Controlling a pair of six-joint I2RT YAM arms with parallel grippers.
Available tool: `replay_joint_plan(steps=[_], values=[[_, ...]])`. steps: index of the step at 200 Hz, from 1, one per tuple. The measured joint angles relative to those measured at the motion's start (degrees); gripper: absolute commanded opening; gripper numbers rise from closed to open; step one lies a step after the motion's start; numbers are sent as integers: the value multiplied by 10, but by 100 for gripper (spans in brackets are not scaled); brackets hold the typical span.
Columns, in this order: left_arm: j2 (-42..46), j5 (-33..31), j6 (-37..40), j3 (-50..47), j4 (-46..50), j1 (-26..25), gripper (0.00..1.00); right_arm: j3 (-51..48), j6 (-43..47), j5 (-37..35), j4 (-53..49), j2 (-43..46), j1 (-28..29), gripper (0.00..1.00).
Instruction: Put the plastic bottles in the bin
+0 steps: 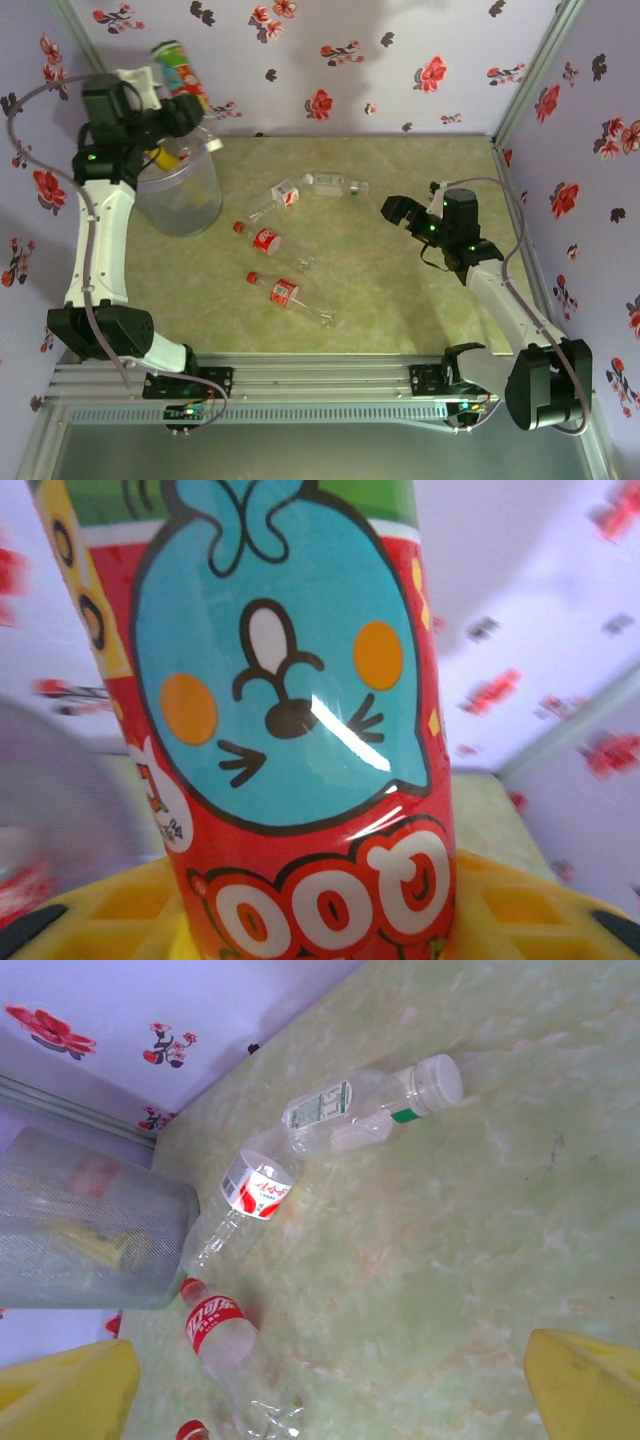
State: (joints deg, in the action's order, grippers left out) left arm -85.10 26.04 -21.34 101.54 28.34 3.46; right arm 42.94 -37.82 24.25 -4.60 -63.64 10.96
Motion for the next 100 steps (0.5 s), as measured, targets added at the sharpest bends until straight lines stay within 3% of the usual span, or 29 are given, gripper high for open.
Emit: replay_joint_plan(steps=[36, 100], values=[[-3, -75, -26, -10, -8, 72, 0, 0, 10, 0, -7, 0, 0, 99], [-72, -147, -29, -22, -20, 78, 0, 0, 24, -1, -25, 8, 0, 99]])
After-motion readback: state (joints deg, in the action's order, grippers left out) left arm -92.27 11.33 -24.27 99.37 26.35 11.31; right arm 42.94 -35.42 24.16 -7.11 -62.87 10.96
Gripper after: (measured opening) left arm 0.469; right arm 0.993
